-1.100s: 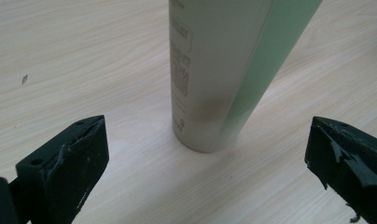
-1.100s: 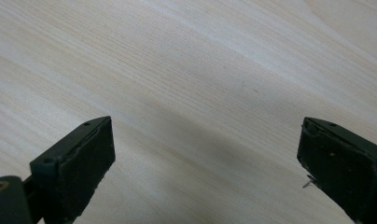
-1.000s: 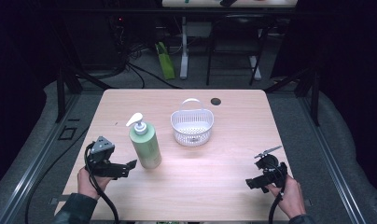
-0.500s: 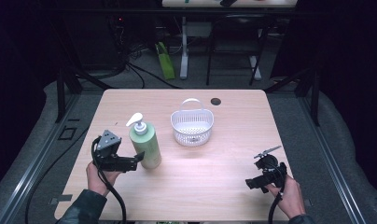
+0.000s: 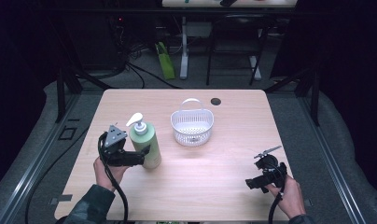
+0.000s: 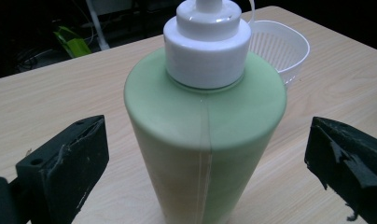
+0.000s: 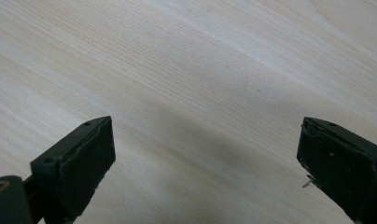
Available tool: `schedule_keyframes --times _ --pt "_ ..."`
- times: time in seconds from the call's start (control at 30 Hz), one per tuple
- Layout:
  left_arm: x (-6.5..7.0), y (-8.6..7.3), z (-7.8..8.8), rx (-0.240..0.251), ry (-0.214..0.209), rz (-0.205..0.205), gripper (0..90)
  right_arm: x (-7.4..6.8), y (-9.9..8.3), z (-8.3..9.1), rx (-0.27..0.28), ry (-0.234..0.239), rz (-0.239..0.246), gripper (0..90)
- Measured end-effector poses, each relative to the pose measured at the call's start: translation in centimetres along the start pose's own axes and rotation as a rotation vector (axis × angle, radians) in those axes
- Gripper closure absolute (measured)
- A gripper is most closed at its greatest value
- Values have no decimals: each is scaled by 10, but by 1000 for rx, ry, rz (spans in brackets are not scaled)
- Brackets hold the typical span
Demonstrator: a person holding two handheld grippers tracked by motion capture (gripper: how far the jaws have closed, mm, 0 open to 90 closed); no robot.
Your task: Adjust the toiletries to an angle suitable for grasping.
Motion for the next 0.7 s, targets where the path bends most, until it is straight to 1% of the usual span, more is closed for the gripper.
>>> schedule_keyframes --times 0.13,0.2,0.23,0.27,0.37,0.43,0.5,0.57,0.6,0.63,0.7 --pt "3 3 -5 5 11 -10 0 1 -1 0 -1 -1 4 39" --pt "4 4 -7 7 13 -17 0 1 -1 0 0 3 -5 39" --pt "5 5 -9 5 13 -17 0 1 -1 0 -4 -1 6 39" --pt "5 5 -10 3 14 -20 0 1 -1 0 -4 -1 6 39" --pt "6 6 -14 3 21 -18 0 -2 -1 1 -1 4 -3 39" --pt "5 6 -16 6 19 -9 5 -1 -1 1 -4 -2 3 39" --pt "4 6 -17 5 26 -8 28 -1 -1 0 -6 -3 -1 40" --pt "3 5 -17 4 23 2 58 -1 -1 0 -6 -2 -1 40" --pt "1 5 -17 10 28 7 77 -1 -1 0 -6 -2 -2 40" --pt "0 5 -17 14 27 15 116 -1 -1 0 -6 1 -6 40" --pt "0 5 -17 14 27 15 117 -1 -1 0 -6 -2 -1 41"
Point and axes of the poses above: each handheld gripper's, and its own axes: z roughly backward along the jaws, y roughly out of its top, x roughly to its right, the point moved 10 cm from there along -z, roughly forward along the jaws, and after that the axes turned 2 degrees about z, right-handed, at the moved point
